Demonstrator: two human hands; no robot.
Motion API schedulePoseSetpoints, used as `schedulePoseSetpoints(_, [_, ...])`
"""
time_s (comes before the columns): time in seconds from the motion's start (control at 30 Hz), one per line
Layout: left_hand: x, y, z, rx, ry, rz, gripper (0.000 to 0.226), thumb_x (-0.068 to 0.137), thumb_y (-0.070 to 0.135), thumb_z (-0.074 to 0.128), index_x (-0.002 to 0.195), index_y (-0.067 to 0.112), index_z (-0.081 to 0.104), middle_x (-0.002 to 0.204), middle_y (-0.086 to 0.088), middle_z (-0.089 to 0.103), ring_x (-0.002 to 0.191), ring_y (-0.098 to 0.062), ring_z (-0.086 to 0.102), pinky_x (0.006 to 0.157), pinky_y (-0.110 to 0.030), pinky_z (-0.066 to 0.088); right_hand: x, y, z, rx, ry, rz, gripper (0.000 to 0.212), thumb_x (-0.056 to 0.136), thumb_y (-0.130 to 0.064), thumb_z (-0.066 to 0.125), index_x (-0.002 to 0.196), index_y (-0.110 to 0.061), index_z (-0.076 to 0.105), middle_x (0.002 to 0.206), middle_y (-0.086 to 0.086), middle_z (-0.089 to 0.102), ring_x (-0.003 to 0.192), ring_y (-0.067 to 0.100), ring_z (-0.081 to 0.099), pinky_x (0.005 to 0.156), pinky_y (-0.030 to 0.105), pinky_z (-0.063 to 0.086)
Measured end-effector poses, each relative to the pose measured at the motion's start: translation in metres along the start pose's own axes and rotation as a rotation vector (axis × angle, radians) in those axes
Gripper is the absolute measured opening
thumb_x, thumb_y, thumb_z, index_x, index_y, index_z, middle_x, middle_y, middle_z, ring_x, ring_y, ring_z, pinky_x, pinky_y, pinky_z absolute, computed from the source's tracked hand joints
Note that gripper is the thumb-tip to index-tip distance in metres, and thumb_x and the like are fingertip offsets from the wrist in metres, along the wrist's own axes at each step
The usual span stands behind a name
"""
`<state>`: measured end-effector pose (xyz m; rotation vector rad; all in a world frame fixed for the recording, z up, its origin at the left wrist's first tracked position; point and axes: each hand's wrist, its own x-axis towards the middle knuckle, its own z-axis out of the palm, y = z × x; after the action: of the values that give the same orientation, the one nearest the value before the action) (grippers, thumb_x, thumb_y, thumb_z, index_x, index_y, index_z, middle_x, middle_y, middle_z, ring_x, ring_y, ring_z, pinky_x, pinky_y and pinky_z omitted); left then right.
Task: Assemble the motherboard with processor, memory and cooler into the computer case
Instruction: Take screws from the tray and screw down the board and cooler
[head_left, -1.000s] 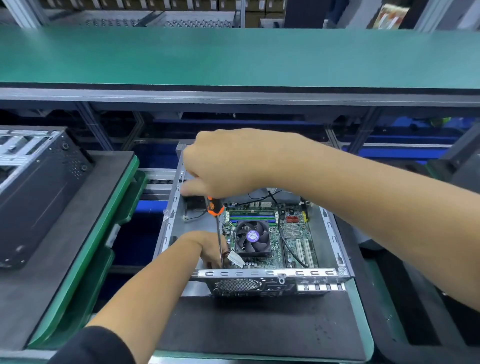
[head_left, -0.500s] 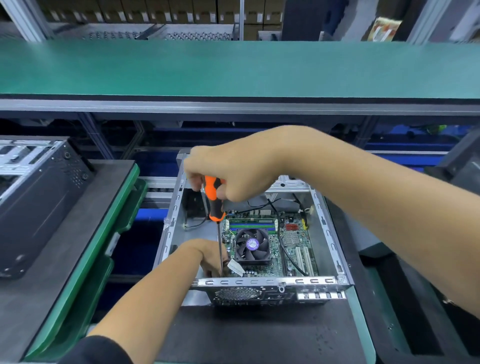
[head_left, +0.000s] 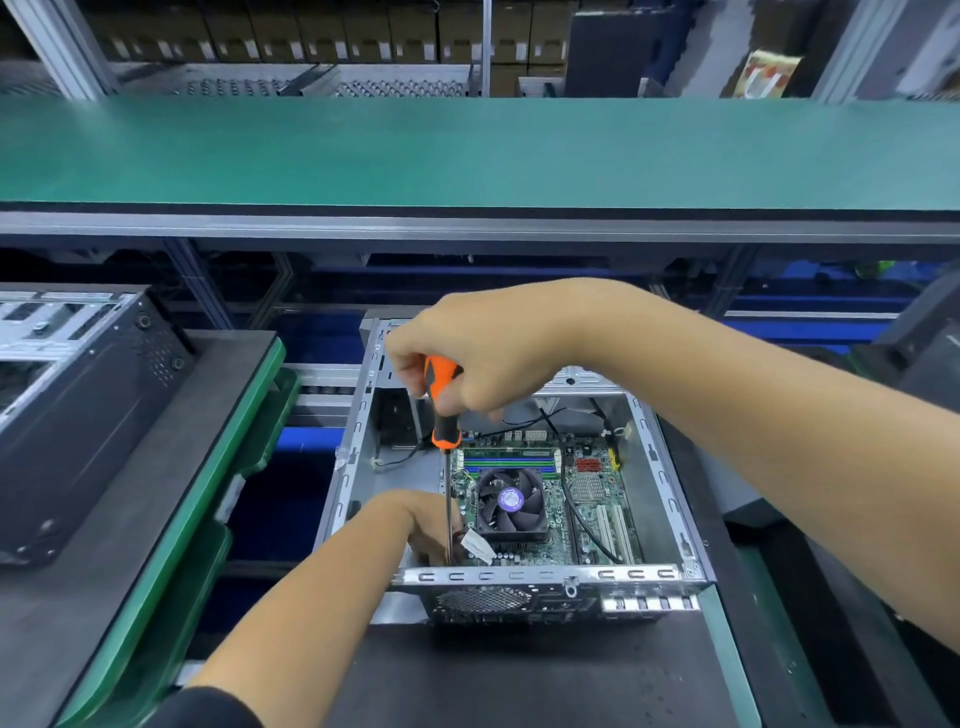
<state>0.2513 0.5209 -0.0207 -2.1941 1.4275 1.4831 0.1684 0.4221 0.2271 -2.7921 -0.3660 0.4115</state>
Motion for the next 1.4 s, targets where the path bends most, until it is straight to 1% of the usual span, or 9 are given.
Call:
schedulePoseSetpoints(0.1, [0.001,0.0,0.0,-0.032,0.008,0.012,0.022,0.08,-0.002,0.068,0.1,-0.009,0.067,0.08,-0.018,0.069,0.046,0.002,0.056,0.048,-0.013,0.049,0.0,-0.003,0.007,0.058,0.151,0.048,0.017,0.09,-0.031,0.063,0.084,-0.017,0.055,0.051,-0.013,0.058,0.045,0.013,0.064,0.045,0.02,0.04])
schedulePoseSetpoints(0.2, [-0.001,0.001,0.001,-0.008,0.021,0.025,0.022,0.079,0.004,0.071,0.099,-0.005,0.068,0.078,-0.01,0.068,0.049,0.005,0.052,0.048,-0.01,0.046,0.003,0.003,0.017,0.197,0.263,0.112,0.03,0.087,-0.035,0.065,0.073,-0.013,0.05,0.049,-0.005,0.054,0.036,0.015,0.06,0.035,0.015,0.036])
schedulePoseSetpoints(0.37, [-0.008,0.003,0.0,-0.044,0.041,0.088,0.016,0.076,0.006,0.073,0.09,-0.001,0.068,0.058,0.014,0.056,0.049,0.005,0.05,0.045,-0.005,0.038,0.004,0.017,0.018,0.313,0.437,0.217,0.032,0.084,-0.035,0.066,0.073,-0.008,0.053,0.057,0.001,0.055,0.039,0.016,0.062,0.041,0.022,0.041])
schedulePoseSetpoints(0.47, [-0.01,0.001,-0.003,-0.095,0.074,0.091,0.014,0.071,0.006,0.076,0.082,0.001,0.069,0.05,0.018,0.058,0.047,0.007,0.05,0.047,-0.006,0.038,-0.001,0.024,0.01,0.333,0.551,0.221,0.033,0.085,-0.035,0.066,0.07,-0.01,0.05,0.057,0.004,0.058,0.038,0.014,0.059,0.039,0.019,0.04])
schedulePoseSetpoints(0.73, [-0.038,0.004,-0.03,-0.413,0.231,0.177,0.015,0.085,0.0,0.066,0.095,-0.011,0.066,0.07,-0.006,0.068,0.061,-0.013,0.064,0.066,-0.025,0.054,-0.012,0.044,-0.023,0.471,0.922,0.202,0.04,0.085,-0.03,0.068,0.063,-0.009,0.042,0.051,0.001,0.038,0.042,0.008,0.033,0.043,0.021,0.035])
schedulePoseSetpoints(0.87, [-0.051,0.016,-0.05,-0.368,0.381,0.231,0.009,0.087,0.003,0.064,0.088,-0.004,0.07,0.077,-0.007,0.07,0.066,-0.01,0.066,0.064,-0.02,0.053,-0.019,0.048,-0.043,0.544,1.067,0.173,0.05,0.091,-0.036,0.062,0.057,-0.019,0.029,0.046,-0.011,0.034,0.042,0.003,0.037,0.047,0.012,0.034])
schedulePoseSetpoints(1.13, [-0.025,0.104,-0.075,-0.27,0.631,0.326,0.025,0.089,0.012,0.061,0.068,0.024,0.066,0.069,0.002,0.069,0.063,-0.008,0.064,0.061,-0.024,0.055,-0.08,0.058,-0.084,0.39,1.121,0.144,0.038,0.092,-0.044,0.06,0.073,-0.018,0.038,0.065,0.006,0.051,0.062,0.016,0.069,0.042,0.018,0.045])
schedulePoseSetpoints(1.27, [0.0,0.166,-0.076,-0.215,0.667,0.41,0.022,0.091,0.01,0.059,0.071,0.01,0.066,0.066,0.004,0.063,0.051,0.003,0.057,0.052,-0.011,0.048,-0.12,0.078,-0.08,0.332,1.16,0.209,0.035,0.093,-0.036,0.061,0.074,-0.015,0.04,0.06,0.0,0.041,0.052,0.013,0.062,0.045,0.017,0.043])
schedulePoseSetpoints(1.4, [0.024,0.216,-0.075,-0.058,0.704,0.483,0.022,0.092,0.012,0.059,0.076,-0.001,0.066,0.08,-0.007,0.066,0.07,-0.018,0.06,0.064,-0.027,0.046,-0.166,0.103,-0.069,0.204,1.263,0.325,0.035,0.091,-0.024,0.059,0.068,-0.018,0.034,0.06,0.001,0.035,0.061,0.03,0.062,0.045,0.018,0.043])
